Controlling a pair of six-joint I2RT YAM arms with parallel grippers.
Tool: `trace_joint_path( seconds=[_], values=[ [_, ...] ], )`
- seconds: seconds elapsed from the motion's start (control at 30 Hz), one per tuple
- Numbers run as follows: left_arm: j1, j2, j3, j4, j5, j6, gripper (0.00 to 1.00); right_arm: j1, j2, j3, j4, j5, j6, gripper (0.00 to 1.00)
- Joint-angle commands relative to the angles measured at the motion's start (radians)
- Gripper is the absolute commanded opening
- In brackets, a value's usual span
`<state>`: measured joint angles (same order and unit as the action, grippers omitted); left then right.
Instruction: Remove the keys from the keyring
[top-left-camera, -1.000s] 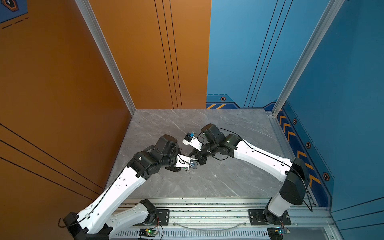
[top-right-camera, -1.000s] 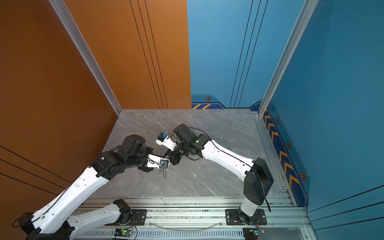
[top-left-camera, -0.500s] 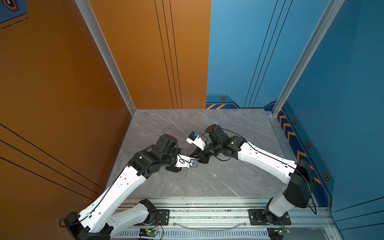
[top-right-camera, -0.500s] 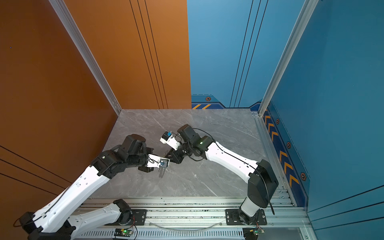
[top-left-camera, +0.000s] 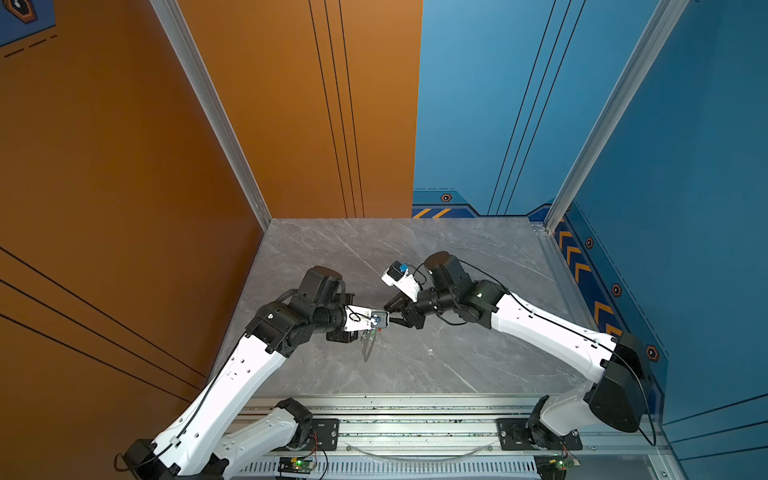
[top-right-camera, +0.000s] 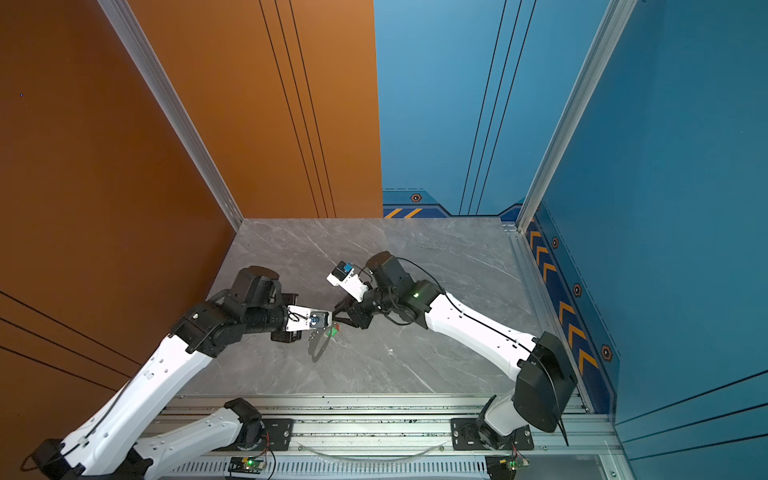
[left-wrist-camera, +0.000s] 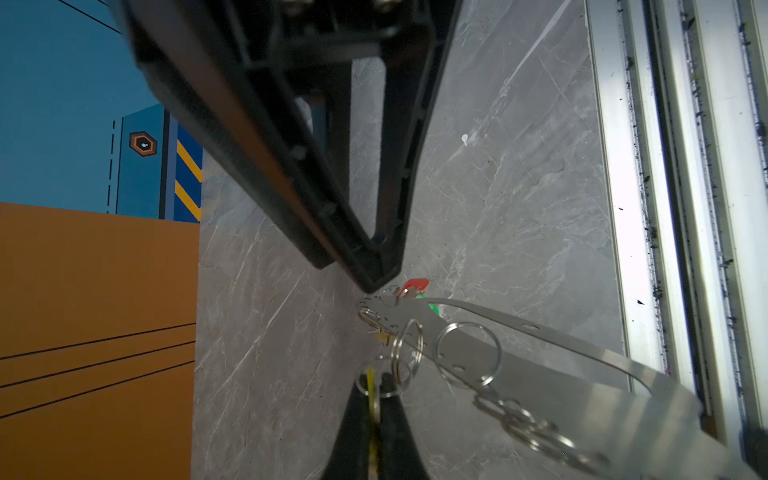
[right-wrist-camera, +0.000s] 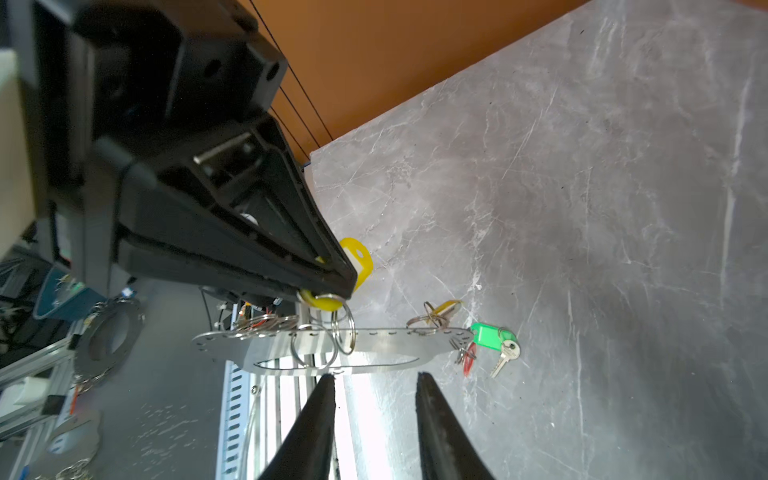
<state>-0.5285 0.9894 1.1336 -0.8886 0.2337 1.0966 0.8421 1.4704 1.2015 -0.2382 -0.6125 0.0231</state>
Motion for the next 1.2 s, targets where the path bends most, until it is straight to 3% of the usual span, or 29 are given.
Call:
trace_joint_path(
  seconds=[0.0,0.17,0.33,0.5,0.93,1.17],
  values=[
    [0.022,-0.013,0.012,-0.011,0.06,-0.044,0.0,0.037,-0.074,-0.134,0.256,0.12,-0.014,0.35],
    [0.036,-0.021,0.012,0.006,0.092,-0.083,0.0,0.066,-0.101,-0.253,0.503,0.207,0.002,0.35],
    [0.057,-0.031,0.01,0.042,0.132,-0.133,0.0,0.079,-0.068,-0.286,0.611,0.175,0.024,0.28],
    [0.076,-0.025,0.022,0.059,0.158,-0.153,0.0,0.086,-0.057,-0.303,0.632,0.152,0.021,0.23],
    [0.118,-0.032,0.02,0.108,0.222,-0.205,0.0,0.104,-0.044,-0.303,0.606,0.179,-0.022,0.23],
    [0.125,-0.031,0.021,0.11,0.234,-0.21,0.0,0.1,-0.035,-0.276,0.603,0.188,-0.026,0.16]
  ],
)
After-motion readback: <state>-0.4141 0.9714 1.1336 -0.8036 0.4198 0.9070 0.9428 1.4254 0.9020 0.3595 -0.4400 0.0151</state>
